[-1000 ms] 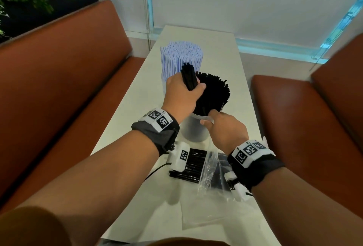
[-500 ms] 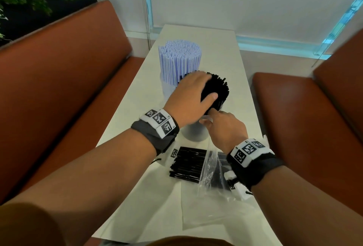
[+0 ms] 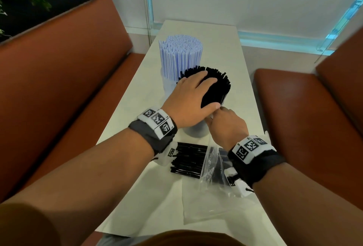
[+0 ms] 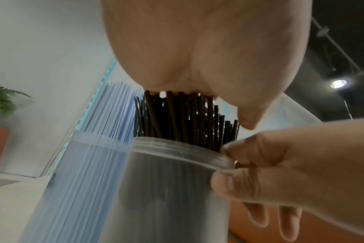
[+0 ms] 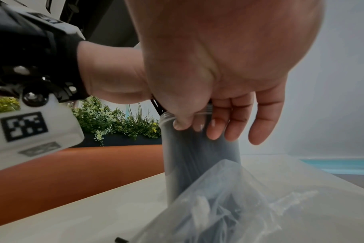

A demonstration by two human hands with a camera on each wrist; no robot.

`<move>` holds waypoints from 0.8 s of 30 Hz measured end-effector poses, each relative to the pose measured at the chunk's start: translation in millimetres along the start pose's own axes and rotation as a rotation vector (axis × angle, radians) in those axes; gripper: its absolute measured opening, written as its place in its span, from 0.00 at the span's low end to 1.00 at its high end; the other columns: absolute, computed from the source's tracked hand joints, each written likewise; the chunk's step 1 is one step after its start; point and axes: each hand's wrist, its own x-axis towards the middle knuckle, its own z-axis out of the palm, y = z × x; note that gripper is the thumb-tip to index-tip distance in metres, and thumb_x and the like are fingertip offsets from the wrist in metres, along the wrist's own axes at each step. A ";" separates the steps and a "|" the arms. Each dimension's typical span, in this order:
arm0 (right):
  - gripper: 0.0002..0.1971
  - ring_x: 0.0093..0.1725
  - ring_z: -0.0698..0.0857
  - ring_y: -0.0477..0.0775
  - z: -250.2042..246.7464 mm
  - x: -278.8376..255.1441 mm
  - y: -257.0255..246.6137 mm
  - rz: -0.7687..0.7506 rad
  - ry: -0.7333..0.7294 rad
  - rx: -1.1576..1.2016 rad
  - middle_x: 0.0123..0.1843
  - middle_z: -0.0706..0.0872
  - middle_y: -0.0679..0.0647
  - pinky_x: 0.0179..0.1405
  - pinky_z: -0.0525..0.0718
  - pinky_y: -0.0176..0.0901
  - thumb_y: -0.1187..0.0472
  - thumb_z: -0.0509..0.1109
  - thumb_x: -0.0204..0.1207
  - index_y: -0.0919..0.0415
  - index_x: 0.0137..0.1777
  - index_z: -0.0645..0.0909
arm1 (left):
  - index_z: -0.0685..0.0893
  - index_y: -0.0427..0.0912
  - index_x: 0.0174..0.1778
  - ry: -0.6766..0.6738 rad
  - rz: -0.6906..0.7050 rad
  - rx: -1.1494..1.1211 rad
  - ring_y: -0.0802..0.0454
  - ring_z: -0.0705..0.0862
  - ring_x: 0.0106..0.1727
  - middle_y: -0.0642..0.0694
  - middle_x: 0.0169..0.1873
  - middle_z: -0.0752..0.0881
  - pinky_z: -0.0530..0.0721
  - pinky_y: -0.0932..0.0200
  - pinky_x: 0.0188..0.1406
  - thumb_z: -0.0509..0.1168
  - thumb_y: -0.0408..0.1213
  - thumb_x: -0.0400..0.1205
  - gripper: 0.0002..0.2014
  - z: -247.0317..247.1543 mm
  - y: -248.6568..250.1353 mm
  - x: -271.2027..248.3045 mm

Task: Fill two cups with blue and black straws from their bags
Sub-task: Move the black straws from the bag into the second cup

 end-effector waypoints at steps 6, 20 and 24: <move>0.13 0.40 0.84 0.48 -3.7 -30.9 6.5 -0.026 0.260 0.293 0.46 0.82 0.40 0.35 0.79 0.48 0.46 0.60 0.84 0.41 0.66 0.68 | 0.80 0.50 0.69 0.359 -0.207 -0.400 0.58 0.75 0.72 0.52 0.68 0.75 0.71 0.61 0.76 0.65 0.49 0.83 0.18 3.8 -20.5 -62.3; 0.14 0.36 0.79 0.48 21.2 -42.6 10.5 0.341 -0.236 0.082 0.39 0.79 0.45 0.28 0.67 0.42 0.45 0.65 0.73 0.53 0.52 0.75 | 0.69 0.43 0.83 -0.557 -0.038 -0.005 0.44 0.71 0.75 0.45 0.77 0.73 0.72 0.50 0.75 0.65 0.54 0.85 0.33 100.7 -5.7 -85.2; 0.13 0.41 0.79 0.52 15.0 -43.5 15.7 0.332 -0.239 0.107 0.42 0.77 0.46 0.30 0.67 0.43 0.46 0.63 0.75 0.51 0.55 0.73 | 0.70 0.43 0.80 -0.649 0.010 0.121 0.41 0.77 0.70 0.43 0.72 0.77 0.77 0.43 0.69 0.64 0.56 0.85 0.31 113.1 -2.4 -72.9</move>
